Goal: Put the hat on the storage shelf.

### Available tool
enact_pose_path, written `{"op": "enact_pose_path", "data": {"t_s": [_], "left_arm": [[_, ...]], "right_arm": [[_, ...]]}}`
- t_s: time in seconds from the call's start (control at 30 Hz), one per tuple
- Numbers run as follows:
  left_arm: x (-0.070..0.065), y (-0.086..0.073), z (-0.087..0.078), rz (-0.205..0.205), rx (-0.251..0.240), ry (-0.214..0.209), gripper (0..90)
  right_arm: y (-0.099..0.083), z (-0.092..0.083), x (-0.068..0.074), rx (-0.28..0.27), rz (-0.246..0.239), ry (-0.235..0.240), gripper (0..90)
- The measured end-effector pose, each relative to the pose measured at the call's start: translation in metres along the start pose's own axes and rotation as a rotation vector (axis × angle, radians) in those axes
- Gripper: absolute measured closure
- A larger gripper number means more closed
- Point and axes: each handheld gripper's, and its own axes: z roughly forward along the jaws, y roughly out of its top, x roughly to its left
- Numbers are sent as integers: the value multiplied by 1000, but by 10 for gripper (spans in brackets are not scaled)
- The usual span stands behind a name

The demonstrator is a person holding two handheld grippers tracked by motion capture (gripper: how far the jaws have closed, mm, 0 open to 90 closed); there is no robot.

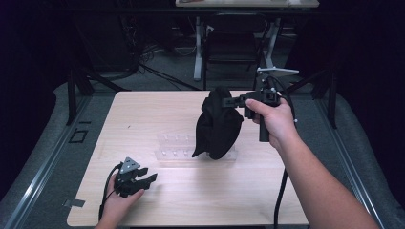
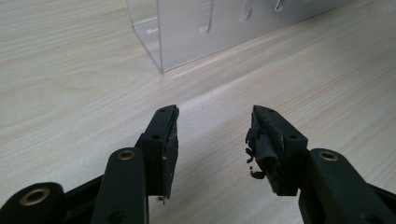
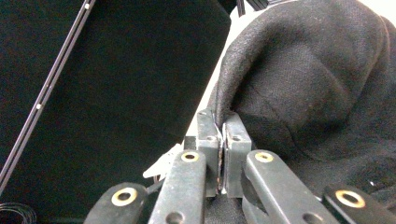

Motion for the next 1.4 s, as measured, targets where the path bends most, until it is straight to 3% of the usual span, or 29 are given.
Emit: {"op": "enact_pose_path", "data": {"t_s": [0.3,0.5,0.6,1.07,1.4], "left_arm": [[-9,3,1,16,-23,-14,518],[-14,9,0,12,-65,-12,515],[-20,19,-4,40,-89,-38,519],[-44,48,-5,117,-152,-76,553],[-73,76,-1,174,-183,-139,588]], "right_arm": [[1,6,-2,-14,16,22,882],[2,10,-4,-23,37,48,881],[2,15,-5,-30,43,66,881],[1,27,-1,-30,47,93,877],[1,32,1,-30,51,109,876]]}}
